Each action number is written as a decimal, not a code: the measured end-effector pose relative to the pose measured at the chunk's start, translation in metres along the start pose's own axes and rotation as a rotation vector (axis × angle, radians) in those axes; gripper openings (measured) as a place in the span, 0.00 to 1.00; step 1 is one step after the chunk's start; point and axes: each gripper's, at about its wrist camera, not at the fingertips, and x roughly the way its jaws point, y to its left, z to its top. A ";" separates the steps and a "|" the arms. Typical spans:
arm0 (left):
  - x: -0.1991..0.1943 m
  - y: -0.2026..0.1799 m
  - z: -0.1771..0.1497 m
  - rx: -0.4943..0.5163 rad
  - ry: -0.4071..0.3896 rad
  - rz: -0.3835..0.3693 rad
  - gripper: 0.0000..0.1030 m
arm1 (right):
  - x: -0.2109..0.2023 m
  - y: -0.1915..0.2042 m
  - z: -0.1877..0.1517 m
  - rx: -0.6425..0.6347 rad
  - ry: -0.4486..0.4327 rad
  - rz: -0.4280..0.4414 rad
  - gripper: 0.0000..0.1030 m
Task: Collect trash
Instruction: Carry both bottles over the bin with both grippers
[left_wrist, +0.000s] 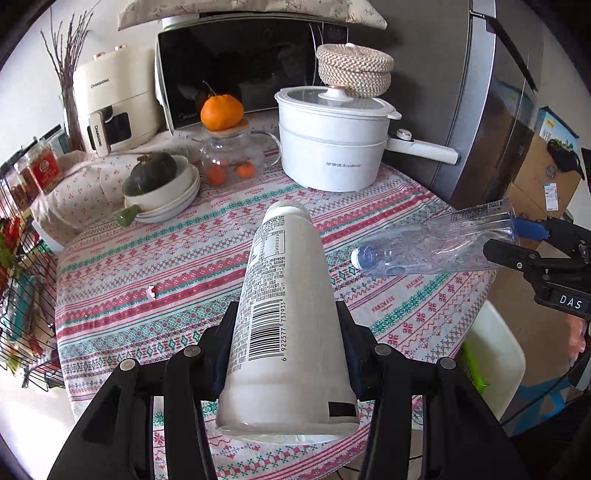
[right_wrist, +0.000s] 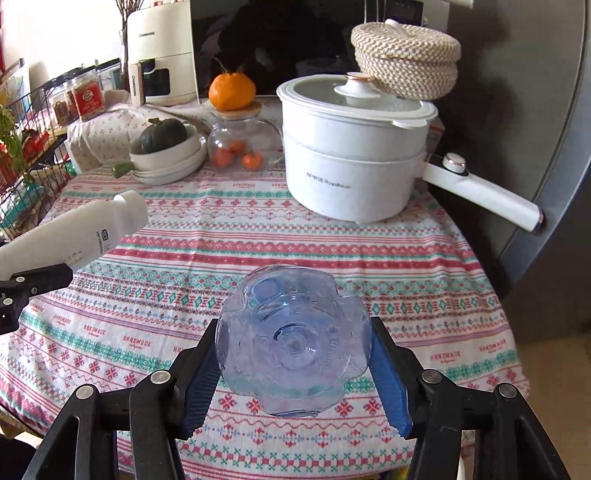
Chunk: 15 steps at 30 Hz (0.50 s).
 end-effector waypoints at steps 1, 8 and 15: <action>-0.005 -0.005 -0.003 0.003 -0.005 -0.009 0.50 | -0.004 -0.001 -0.003 0.007 -0.003 -0.006 0.62; -0.027 -0.031 -0.020 0.004 -0.028 -0.081 0.50 | -0.038 -0.005 -0.025 0.045 -0.038 -0.034 0.62; -0.039 -0.066 -0.030 0.068 -0.023 -0.171 0.50 | -0.075 -0.013 -0.045 0.052 -0.043 -0.055 0.62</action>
